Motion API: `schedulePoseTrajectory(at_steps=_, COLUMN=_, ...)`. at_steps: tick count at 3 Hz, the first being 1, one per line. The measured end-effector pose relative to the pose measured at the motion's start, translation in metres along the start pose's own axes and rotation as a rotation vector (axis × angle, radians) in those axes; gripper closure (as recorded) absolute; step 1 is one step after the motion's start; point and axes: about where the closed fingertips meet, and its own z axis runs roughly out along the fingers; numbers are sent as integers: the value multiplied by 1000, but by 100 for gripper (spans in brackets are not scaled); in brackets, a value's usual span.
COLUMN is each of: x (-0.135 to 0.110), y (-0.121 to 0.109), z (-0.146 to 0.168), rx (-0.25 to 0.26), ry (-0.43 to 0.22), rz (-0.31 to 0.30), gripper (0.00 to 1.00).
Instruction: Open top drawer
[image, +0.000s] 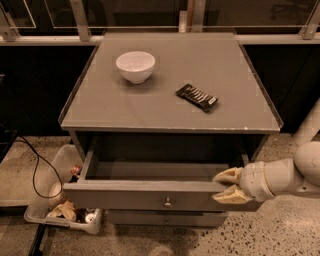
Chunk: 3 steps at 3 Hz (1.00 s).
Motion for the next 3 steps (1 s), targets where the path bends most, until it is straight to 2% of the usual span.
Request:
schedulePoseTrajectory(at_steps=1, x=-9, y=18, z=-6, rx=-23, ry=-18, rz=-16, gripper=100)
schedulePoseTrajectory(at_steps=2, x=-8, y=21, z=-7, rx=-23, ry=-18, rz=-15, gripper=100)
schedulePoseTrajectory(at_steps=3, x=-8, y=21, z=-7, rx=-23, ry=-18, rz=-15, gripper=81)
